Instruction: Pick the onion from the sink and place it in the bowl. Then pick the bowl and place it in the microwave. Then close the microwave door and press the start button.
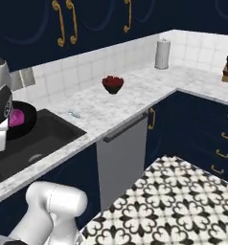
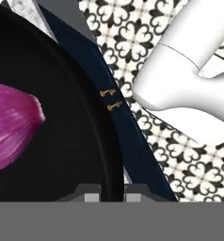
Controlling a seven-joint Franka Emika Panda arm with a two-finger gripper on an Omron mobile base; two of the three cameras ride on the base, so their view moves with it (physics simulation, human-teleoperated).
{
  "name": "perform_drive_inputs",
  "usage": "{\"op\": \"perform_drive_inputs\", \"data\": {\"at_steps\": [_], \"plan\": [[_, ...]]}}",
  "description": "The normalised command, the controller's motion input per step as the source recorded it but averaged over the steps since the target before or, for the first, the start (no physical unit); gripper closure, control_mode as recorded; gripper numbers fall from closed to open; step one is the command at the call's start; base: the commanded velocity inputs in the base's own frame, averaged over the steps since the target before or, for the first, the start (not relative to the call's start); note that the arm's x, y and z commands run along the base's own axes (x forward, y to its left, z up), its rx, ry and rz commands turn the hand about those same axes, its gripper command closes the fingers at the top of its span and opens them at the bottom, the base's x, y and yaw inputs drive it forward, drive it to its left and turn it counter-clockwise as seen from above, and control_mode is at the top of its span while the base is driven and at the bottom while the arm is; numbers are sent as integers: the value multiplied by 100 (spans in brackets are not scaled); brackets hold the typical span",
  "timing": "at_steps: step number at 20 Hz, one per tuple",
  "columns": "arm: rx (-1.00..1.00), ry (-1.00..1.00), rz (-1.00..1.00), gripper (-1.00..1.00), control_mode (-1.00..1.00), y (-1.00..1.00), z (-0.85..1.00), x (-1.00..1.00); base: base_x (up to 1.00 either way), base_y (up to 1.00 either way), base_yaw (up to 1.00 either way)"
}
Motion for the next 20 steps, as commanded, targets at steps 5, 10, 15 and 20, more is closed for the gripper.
{"op": "perform_drive_inputs", "data": {"at_steps": [5,10,15,20], "plan": [[0,0,0,100,100,0,0,0,-1,-45,-72],[0,0,0,100,100,0,0,0,0,-80,-61],[0,0,0,100,100,0,0,0,0,-98,-57],[0,0,0,100,100,0,0,0,0,-96,-57]]}}
